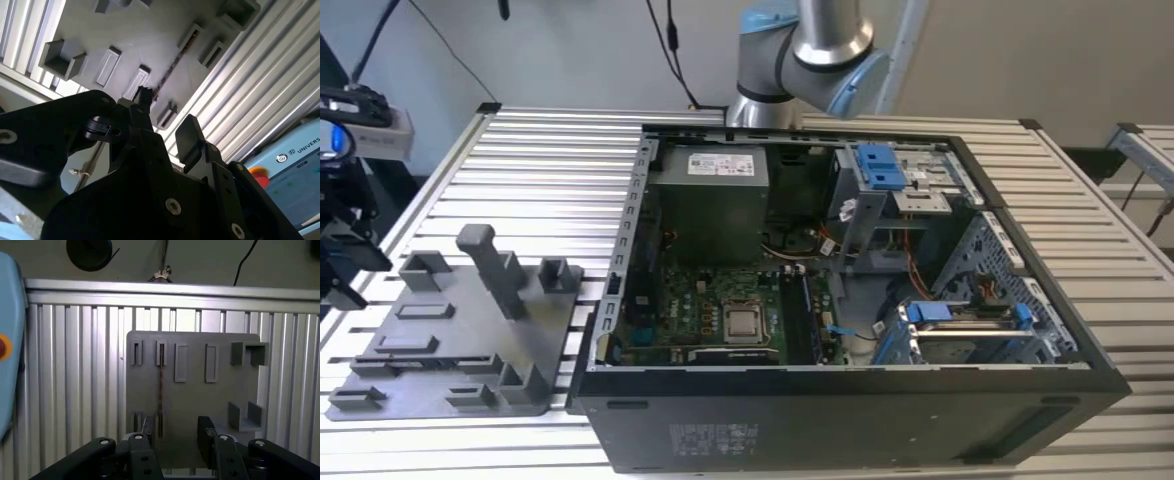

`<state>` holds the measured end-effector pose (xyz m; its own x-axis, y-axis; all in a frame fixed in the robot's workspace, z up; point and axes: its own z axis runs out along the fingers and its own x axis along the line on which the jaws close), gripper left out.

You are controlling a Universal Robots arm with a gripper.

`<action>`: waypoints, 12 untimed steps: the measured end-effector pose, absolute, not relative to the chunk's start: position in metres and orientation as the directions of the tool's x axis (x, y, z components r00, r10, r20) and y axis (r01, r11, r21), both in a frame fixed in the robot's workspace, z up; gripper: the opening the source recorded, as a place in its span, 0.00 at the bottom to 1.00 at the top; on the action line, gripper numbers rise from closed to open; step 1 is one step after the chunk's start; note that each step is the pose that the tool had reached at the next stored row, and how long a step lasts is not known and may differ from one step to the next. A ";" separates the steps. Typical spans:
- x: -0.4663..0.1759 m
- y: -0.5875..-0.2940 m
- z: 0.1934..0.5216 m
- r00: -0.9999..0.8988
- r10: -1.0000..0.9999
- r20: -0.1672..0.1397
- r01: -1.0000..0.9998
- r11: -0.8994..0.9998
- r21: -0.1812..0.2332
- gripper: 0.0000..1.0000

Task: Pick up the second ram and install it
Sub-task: 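Pick up the second ram and move it above second insertion slot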

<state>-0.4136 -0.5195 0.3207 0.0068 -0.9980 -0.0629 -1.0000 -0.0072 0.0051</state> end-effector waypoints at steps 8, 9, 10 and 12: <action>-0.417 -0.520 0.305 0.017 -0.998 -0.063 -1.000 -0.017 -0.003 0.48; -0.417 -0.519 0.304 0.018 -0.998 -0.063 -1.000 -0.018 -0.005 0.48; -0.417 -0.520 0.302 0.019 -0.998 -0.063 -1.000 -0.018 -0.007 0.48; -0.418 -0.519 0.298 0.021 -0.998 -0.063 -1.000 -0.020 -0.011 0.48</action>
<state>-0.4175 -0.5195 0.2981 0.0208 -0.9978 -0.0631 -0.9997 -0.0201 -0.0109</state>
